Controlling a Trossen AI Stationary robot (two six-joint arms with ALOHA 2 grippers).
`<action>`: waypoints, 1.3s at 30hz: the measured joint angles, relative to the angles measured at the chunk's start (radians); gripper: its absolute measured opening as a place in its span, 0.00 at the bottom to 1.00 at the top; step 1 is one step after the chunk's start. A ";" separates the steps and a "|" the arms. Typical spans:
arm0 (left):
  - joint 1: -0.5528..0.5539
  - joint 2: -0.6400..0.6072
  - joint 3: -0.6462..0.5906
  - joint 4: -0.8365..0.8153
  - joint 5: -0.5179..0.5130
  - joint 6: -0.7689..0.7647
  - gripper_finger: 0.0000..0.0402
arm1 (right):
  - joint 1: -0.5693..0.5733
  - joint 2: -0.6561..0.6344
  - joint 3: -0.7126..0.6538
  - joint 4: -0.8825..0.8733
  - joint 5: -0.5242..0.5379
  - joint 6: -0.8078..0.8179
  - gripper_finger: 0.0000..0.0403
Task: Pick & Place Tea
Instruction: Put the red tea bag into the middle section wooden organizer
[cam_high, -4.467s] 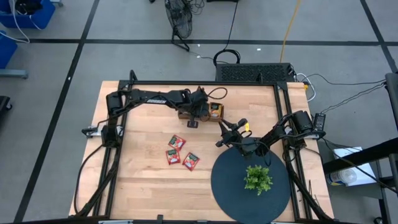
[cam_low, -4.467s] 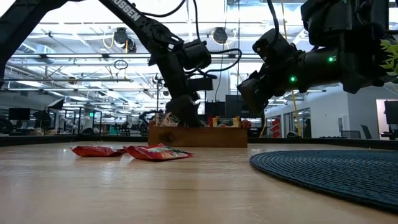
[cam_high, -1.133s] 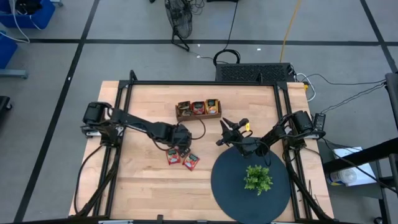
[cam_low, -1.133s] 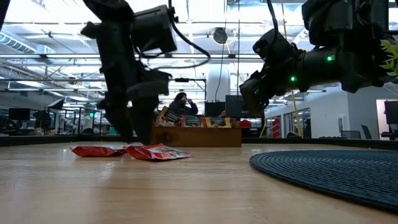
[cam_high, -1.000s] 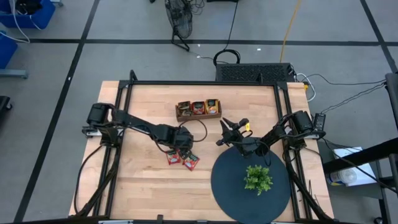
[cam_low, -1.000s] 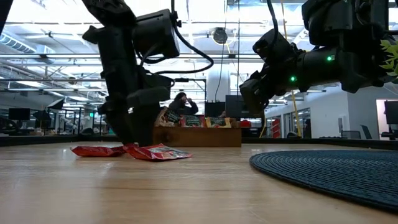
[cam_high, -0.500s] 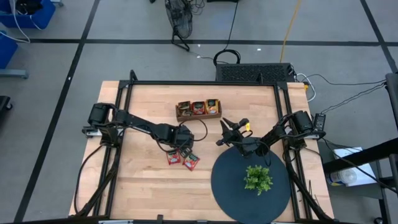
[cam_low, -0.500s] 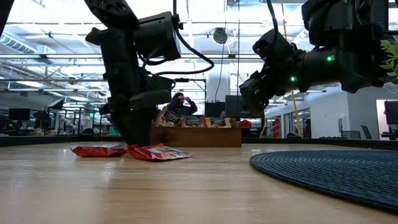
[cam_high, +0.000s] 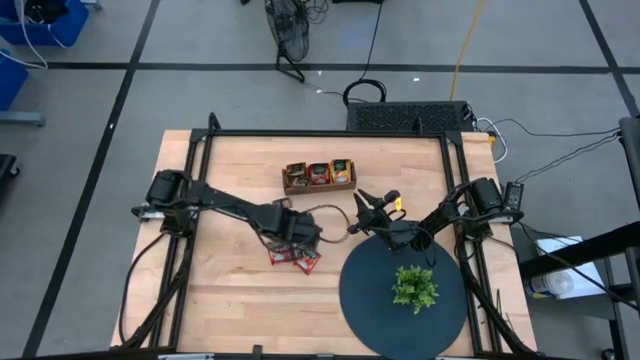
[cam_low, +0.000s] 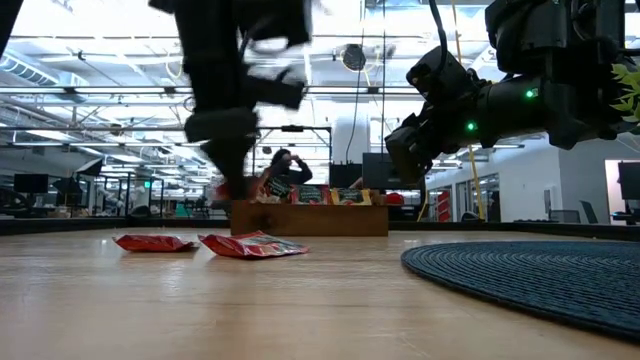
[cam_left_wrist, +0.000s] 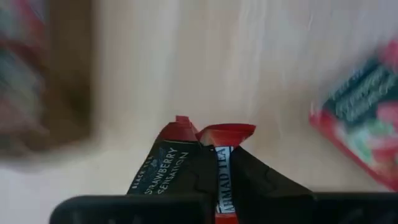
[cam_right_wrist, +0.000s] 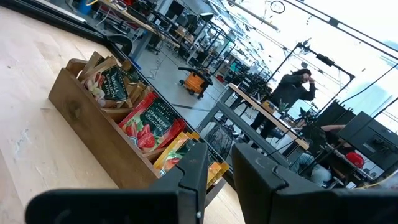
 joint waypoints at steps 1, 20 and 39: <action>-0.013 0.000 0.020 -0.005 -0.056 0.059 0.07 | 0.000 0.000 0.000 0.000 0.000 0.000 0.15; 0.191 -0.002 0.083 0.442 -0.307 0.681 0.03 | 0.000 0.000 0.000 -0.001 0.004 -0.009 0.15; 0.346 0.181 0.066 0.530 -0.192 0.771 0.11 | 0.000 0.000 -0.001 -0.004 0.008 -0.019 0.15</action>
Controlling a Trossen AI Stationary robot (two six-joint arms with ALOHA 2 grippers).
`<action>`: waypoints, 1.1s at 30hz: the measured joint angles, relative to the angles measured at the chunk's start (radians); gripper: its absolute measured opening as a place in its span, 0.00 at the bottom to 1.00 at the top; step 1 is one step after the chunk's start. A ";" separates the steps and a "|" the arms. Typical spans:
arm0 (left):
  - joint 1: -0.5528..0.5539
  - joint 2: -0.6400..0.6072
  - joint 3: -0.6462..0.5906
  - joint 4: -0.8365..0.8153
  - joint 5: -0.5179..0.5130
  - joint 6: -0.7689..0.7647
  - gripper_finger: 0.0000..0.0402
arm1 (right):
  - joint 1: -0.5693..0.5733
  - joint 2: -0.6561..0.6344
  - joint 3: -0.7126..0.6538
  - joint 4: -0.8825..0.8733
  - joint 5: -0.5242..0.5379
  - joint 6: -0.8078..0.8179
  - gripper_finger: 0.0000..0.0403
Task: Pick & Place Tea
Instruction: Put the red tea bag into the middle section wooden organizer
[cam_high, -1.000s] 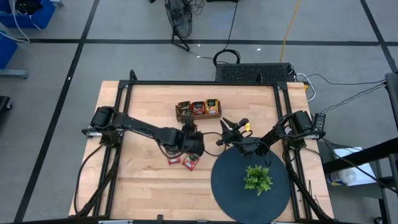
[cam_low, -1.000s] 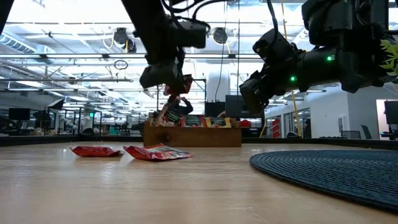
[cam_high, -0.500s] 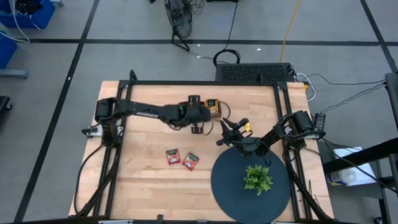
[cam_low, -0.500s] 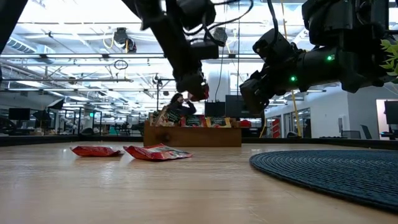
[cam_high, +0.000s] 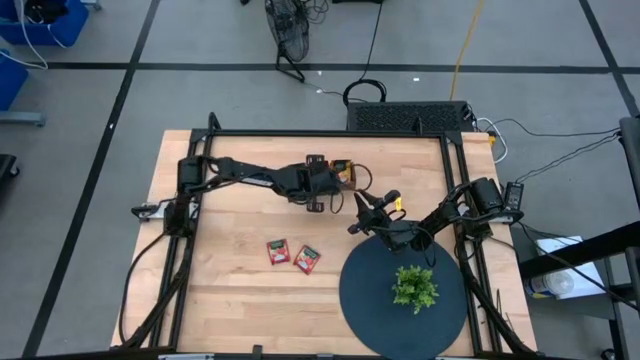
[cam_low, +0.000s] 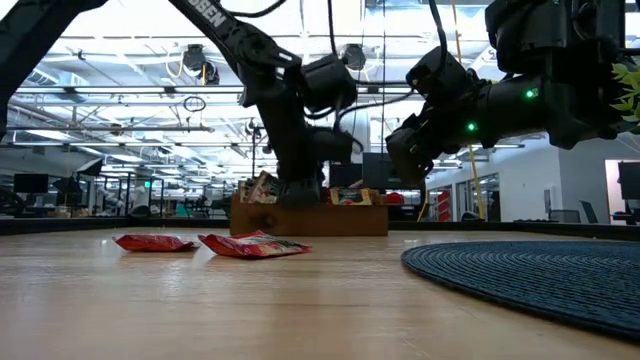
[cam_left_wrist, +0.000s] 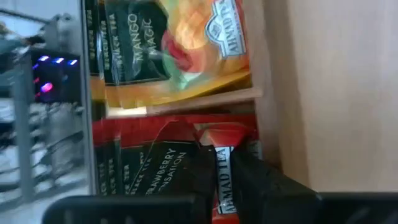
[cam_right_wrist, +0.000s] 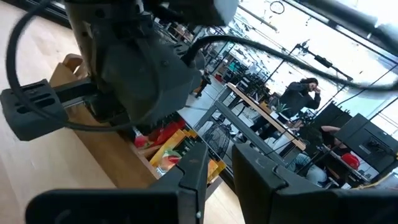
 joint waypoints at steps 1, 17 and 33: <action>-0.003 0.006 0.000 -0.004 -0.020 0.001 0.12 | 0.000 0.000 0.000 0.000 0.000 0.000 0.15; -0.087 -0.001 0.019 -0.006 -0.103 -0.013 0.15 | 0.000 0.000 0.000 0.000 -0.001 0.000 0.15; -0.096 -0.001 0.019 -0.096 -0.189 -0.124 0.31 | 0.000 0.000 0.000 0.000 -0.003 0.007 0.15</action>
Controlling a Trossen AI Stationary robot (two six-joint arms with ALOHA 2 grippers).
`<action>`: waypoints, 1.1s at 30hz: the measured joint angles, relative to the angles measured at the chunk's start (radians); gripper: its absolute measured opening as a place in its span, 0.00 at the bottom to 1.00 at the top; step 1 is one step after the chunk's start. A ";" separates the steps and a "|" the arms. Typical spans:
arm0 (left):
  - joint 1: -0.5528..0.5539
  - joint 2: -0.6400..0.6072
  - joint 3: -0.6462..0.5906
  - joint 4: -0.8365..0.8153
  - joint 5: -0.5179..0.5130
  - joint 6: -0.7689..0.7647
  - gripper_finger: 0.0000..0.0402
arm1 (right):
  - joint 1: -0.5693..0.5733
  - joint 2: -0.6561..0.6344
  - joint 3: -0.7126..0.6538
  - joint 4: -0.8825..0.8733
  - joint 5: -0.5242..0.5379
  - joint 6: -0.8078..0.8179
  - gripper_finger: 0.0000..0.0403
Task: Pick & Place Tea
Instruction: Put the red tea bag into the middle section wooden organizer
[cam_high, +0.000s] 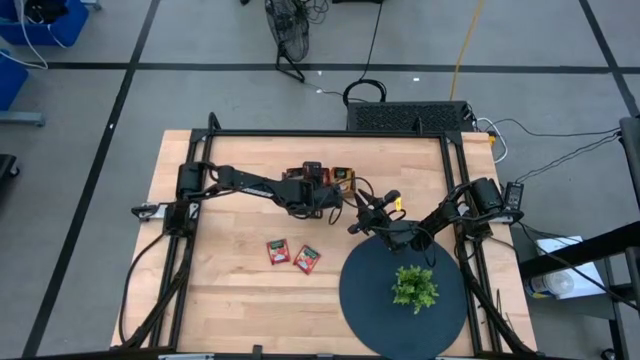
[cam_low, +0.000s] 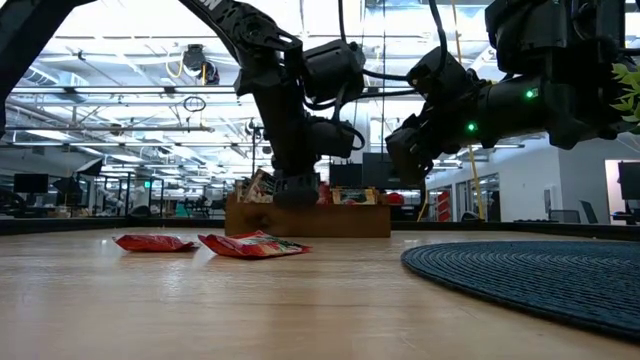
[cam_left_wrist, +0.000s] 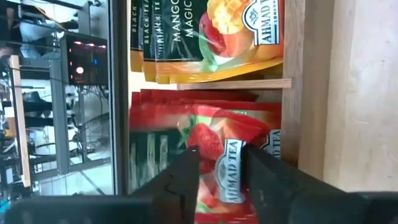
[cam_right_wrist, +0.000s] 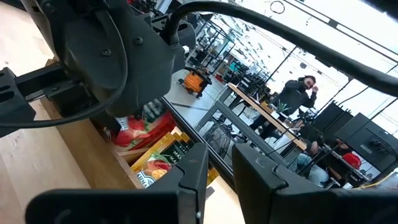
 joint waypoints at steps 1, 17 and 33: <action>-0.002 0.000 0.000 0.000 0.000 0.000 0.34 | 0.000 0.000 0.000 0.000 0.000 0.000 0.15; -0.051 -0.002 0.053 -0.044 -0.054 -0.014 0.62 | 0.000 0.000 0.000 0.000 -0.001 0.001 0.15; -0.044 -0.021 0.198 -0.244 -0.056 -0.016 0.63 | 0.000 0.000 0.001 0.000 -0.001 0.004 0.15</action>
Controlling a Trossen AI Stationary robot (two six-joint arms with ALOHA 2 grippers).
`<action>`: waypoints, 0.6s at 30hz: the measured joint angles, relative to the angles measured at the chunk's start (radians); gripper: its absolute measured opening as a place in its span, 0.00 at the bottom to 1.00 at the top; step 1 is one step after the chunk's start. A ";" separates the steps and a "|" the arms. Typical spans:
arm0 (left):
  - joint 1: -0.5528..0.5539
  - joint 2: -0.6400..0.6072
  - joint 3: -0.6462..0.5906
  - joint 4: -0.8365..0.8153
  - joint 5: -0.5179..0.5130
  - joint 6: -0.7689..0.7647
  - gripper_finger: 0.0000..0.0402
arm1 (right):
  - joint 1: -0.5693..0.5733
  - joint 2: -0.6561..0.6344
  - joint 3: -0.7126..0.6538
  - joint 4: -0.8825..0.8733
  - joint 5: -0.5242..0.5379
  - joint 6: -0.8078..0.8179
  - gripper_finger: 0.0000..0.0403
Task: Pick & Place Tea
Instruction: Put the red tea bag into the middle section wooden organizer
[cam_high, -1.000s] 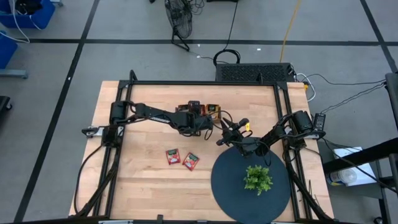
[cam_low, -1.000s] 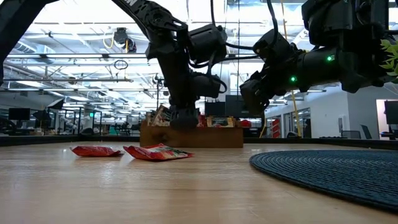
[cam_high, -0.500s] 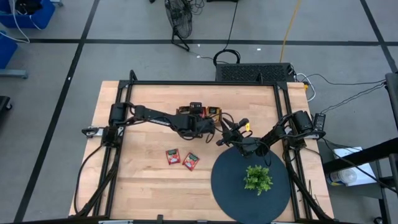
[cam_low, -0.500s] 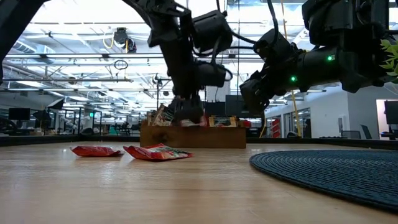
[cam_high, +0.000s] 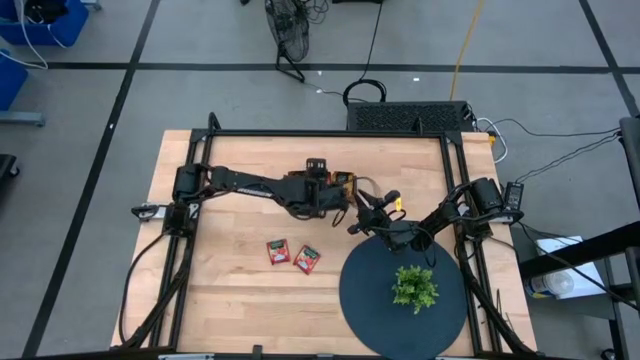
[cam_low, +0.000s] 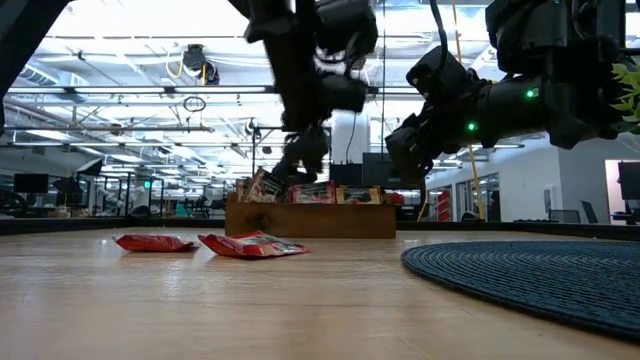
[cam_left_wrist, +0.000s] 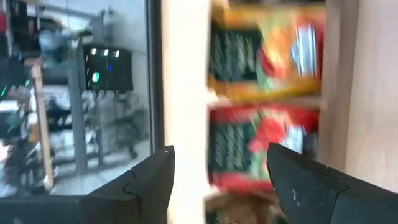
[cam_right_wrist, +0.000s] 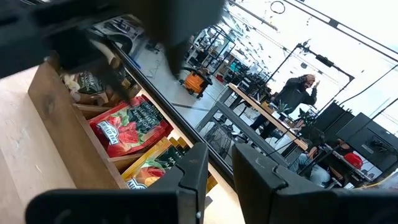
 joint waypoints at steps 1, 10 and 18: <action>0.011 -0.001 0.019 0.005 0.023 0.017 0.63 | 0.000 0.000 0.000 -0.001 0.000 0.000 0.15; 0.197 -0.011 0.127 -0.138 0.822 0.016 0.25 | 0.000 0.000 0.000 -0.001 0.006 -0.016 0.15; 0.275 -0.011 0.078 -0.140 0.902 -0.001 0.02 | 0.000 0.000 0.000 -0.001 0.030 -0.034 0.15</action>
